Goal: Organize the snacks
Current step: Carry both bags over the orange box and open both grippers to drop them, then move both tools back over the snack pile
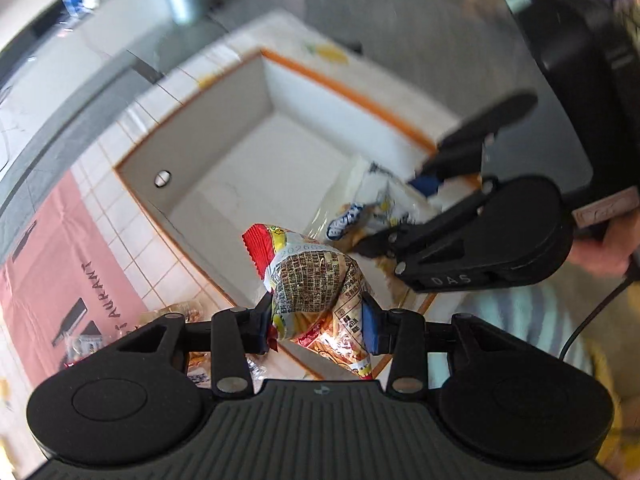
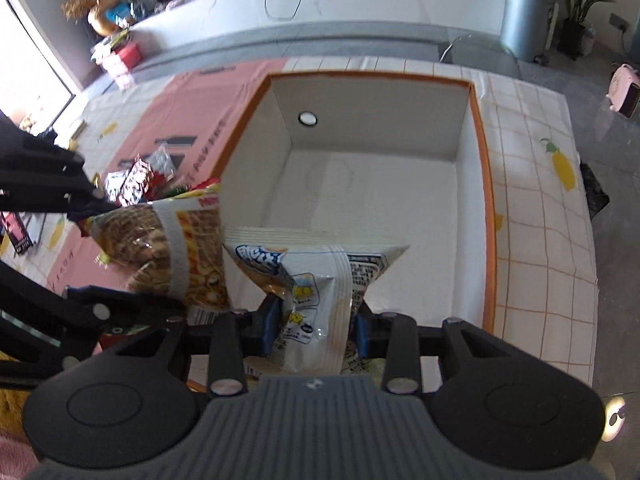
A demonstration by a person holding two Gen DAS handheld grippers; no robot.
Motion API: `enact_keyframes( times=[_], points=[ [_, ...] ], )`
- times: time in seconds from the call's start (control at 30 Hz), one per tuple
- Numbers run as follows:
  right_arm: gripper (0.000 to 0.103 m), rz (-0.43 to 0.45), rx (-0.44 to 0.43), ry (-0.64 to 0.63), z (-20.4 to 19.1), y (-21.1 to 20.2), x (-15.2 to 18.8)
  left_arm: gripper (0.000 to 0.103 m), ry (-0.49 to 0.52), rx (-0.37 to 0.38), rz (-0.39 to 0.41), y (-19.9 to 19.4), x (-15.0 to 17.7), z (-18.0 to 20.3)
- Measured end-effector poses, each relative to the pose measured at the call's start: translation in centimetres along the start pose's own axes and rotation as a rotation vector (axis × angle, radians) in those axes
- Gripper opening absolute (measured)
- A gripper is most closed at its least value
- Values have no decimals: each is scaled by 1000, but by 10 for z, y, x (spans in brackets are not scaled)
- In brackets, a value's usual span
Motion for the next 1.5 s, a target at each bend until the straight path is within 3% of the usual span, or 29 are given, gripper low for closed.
enact_keyframes(
  times=[0.13, 0.47, 0.73, 1.13, 1.23, 1.5],
  points=[
    [35, -41, 6, -11, 6, 21, 5, 47, 76, 3, -91, 24, -6, 5],
    [35, -94, 8, -20, 9, 50, 5, 47, 229, -21, -216, 60, -7, 10],
    [36, -149, -8, 27, 12, 69, 6, 49, 242, -16, -268, 79, -8, 9],
    [42, -173, -12, 49, 9, 71, 9, 58, 183, 19, -223, 73, -3, -9],
    [45, -171, 12, 60, 7, 70, 9, 63, 162, 24, -183, 65, 0, -14],
    [45, -104, 48, 67, -3, 44, 5, 63, 96, 50, -35, 12, 20, -32]
  ],
)
Point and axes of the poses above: each gripper's, at about its wrist camera, not at the fingertips, and y roughly the way its jaws point, z to its right, x to its underside, the point moved 3 cm from there along y, roughly the way its jaws point, and after that the axes turned 7 degrees about -x, right-handed, at the moved point
